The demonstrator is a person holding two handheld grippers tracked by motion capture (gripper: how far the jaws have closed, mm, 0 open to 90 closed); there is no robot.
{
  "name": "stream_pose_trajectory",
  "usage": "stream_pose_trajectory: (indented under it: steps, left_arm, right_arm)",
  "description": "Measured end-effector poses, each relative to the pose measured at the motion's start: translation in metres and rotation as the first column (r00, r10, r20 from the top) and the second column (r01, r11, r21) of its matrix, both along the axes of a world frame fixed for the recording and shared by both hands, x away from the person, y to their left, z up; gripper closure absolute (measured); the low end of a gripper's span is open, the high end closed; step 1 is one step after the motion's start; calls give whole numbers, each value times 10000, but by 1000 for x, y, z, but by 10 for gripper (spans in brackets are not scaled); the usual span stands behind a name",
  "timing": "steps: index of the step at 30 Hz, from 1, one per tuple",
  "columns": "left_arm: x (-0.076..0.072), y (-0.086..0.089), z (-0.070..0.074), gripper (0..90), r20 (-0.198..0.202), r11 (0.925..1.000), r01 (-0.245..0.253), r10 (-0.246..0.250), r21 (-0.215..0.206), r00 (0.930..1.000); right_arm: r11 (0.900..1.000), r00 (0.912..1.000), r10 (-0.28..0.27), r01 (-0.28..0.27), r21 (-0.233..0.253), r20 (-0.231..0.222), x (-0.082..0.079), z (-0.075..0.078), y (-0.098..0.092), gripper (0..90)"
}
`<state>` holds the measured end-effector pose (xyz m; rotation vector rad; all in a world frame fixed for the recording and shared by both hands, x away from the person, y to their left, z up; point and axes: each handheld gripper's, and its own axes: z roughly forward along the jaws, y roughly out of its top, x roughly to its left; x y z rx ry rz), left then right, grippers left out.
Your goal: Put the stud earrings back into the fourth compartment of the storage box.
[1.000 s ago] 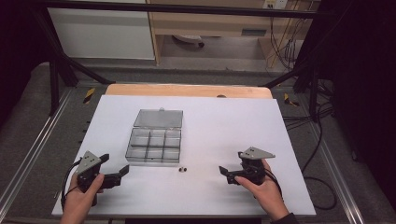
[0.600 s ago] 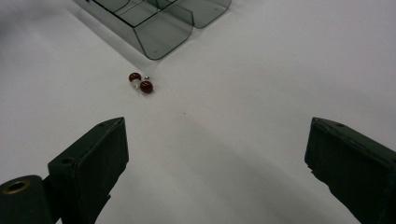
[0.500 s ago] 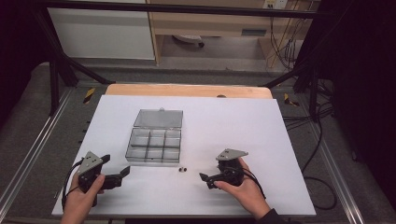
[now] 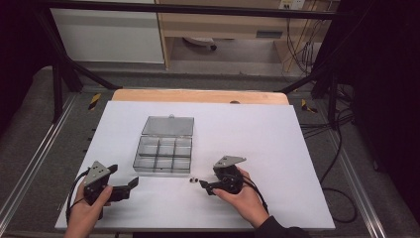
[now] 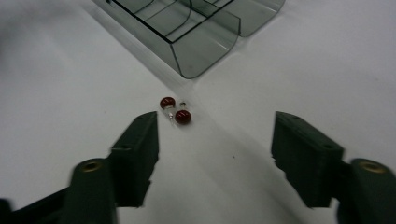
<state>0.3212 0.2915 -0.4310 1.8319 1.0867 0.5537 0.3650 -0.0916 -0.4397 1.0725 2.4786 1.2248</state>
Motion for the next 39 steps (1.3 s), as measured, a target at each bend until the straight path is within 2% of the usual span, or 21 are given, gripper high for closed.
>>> stream_pose_trajectory:
  steps: [4, 6, 7, 12, 24, 32, 39]
  left_arm:
    - [0, 0, 0, 70, 1, 10000, 20, -20, 22, 10000]
    - [0, 0, 0, 70, -8, 10000, 26, -26, 30, 10000]
    - [0, 0, 0, 71, -14, 9999, 22, -22, 107, 10000]
    - [0, 0, 0, 72, -15, 9999, 44, -43, 128, 10000]
    - [0, -1, -1, 79, -96, 9996, 179, -177, 197, 9998]
    - [0, -1, -1, 79, -93, 9997, 164, -162, 205, 9998]
    - [0, 0, -1, 79, -79, 9997, 115, -113, 197, 9999]
  right_arm:
    - [9997, 9998, 200, -199, 123, -46, 3, 0, 6, 529]
    - [9997, 9997, 244, -243, 102, -94, 4, -1, 8, 552]
    - [9992, 9993, 363, -361, 151, -103, 4, -2, 11, 601]
    - [9988, 9987, 496, -496, 36, -112, 6, -5, 21, 669]
    - [9985, 9983, 552, -553, -53, -174, 12, -13, 29, 745]
    - [9979, 9984, 557, -553, -333, 118, 12, -16, 32, 803]
    - [9981, 9980, 579, -584, 186, 271, 8, -5, 25, 804]
